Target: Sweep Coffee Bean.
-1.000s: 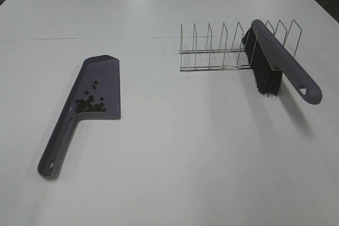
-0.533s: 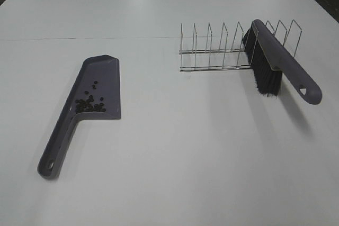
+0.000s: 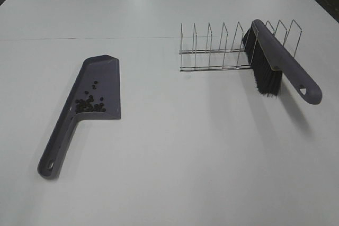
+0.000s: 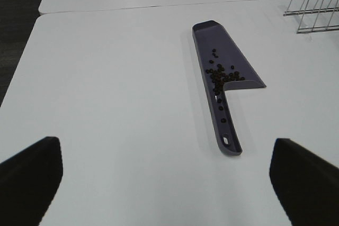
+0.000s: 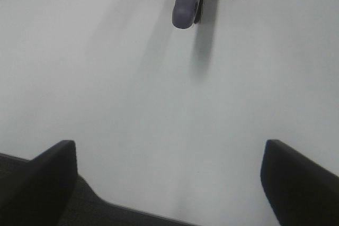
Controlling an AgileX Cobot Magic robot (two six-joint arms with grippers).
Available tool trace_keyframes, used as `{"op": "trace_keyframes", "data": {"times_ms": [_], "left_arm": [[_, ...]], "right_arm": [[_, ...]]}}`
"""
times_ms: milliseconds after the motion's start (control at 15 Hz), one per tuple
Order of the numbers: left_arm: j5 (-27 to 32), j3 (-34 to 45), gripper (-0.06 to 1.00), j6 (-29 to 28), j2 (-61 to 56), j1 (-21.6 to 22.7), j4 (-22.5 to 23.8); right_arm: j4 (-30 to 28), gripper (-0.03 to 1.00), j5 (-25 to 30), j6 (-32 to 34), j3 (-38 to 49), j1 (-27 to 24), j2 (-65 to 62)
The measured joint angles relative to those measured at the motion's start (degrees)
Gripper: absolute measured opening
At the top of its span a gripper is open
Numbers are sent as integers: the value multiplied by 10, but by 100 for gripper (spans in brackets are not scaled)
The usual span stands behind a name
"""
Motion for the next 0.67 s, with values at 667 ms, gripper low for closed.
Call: {"op": "trace_keyframes", "data": {"times_ms": [667], "left_arm": [[0, 0, 99, 0, 0, 6, 0]], "right_arm": [[0, 82, 0, 0, 0, 0, 0]]}}
